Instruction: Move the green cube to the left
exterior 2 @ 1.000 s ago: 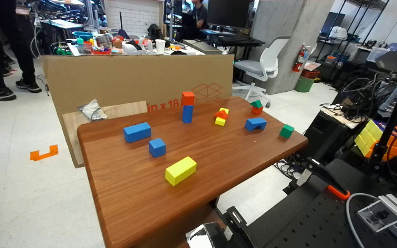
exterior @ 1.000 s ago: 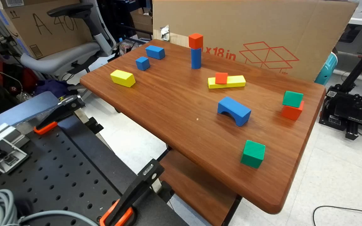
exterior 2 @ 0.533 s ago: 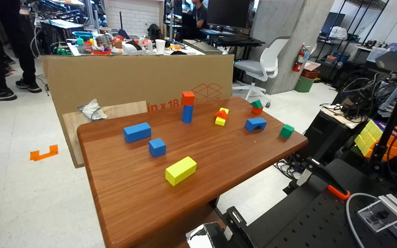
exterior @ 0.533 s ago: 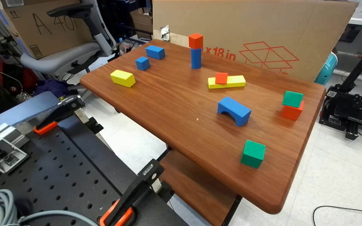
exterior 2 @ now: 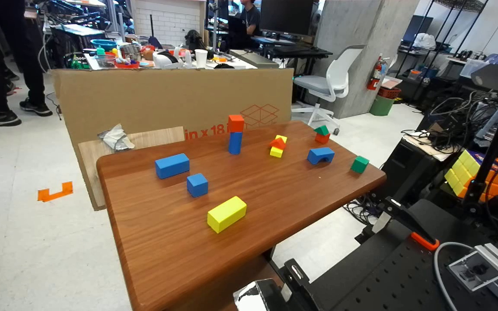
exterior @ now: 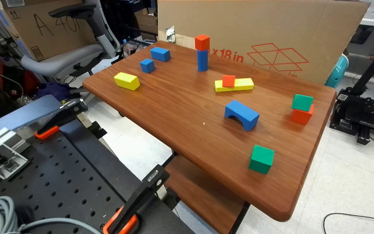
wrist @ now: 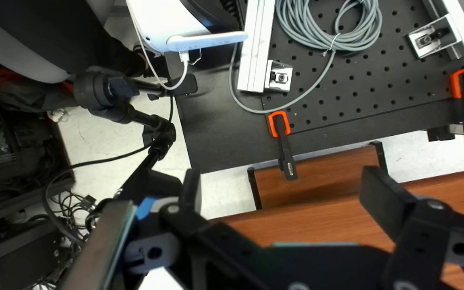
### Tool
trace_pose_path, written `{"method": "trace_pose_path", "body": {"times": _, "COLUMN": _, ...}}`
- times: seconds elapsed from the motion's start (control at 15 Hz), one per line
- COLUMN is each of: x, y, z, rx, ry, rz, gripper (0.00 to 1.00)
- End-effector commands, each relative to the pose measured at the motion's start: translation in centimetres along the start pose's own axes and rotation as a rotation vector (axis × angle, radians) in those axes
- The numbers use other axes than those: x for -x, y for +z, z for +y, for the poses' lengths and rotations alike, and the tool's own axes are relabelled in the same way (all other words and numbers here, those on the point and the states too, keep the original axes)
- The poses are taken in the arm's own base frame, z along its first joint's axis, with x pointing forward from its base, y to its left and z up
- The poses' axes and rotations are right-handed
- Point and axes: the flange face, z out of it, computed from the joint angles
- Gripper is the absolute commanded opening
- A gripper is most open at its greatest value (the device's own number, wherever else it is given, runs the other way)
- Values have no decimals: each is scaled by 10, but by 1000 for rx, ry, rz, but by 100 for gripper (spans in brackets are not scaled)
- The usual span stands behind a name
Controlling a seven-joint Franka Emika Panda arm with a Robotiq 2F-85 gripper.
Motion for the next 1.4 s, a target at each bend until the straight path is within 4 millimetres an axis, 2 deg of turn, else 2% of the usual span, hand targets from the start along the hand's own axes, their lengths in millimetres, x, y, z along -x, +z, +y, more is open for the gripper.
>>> {"method": "trace_pose_path", "body": {"times": 0.0, "x": -31, "y": 10, "z": -22, "rx": 12, "ry": -55, "rz": 40, "gripper": 100}}
{"method": "trace_pose_path", "body": {"times": 0.2, "x": -53, "y": 17, "z": -38, "rx": 32, "ry": -104, "rz": 84, "gripper": 100}}
{"method": "trace_pose_path", "body": {"times": 0.4, "x": -72, "y": 23, "z": -46, "rx": 38, "ry": -152, "rz": 127, "gripper": 100}}
{"method": "trace_pose_path", "body": {"times": 0.47, "x": -78, "y": 25, "z": -47, "rx": 43, "ry": -167, "rz": 138, "gripper": 100}}
{"method": "trace_pose_path", "body": {"times": 0.8, "x": -131, "y": 39, "z": -42, "rx": 62, "ry": -262, "rz": 207, "gripper": 100}}
{"method": "trace_pose_path", "body": {"times": 1.07, "x": -168, "y": 70, "z": -36, "rx": 70, "ry": -323, "rz": 179, "gripper": 100}}
{"method": "trace_pose_path", "body": {"times": 1.33, "x": -200, "y": 113, "z": -25, "rx": 76, "ry": -297, "rz": 127, "gripper": 100}}
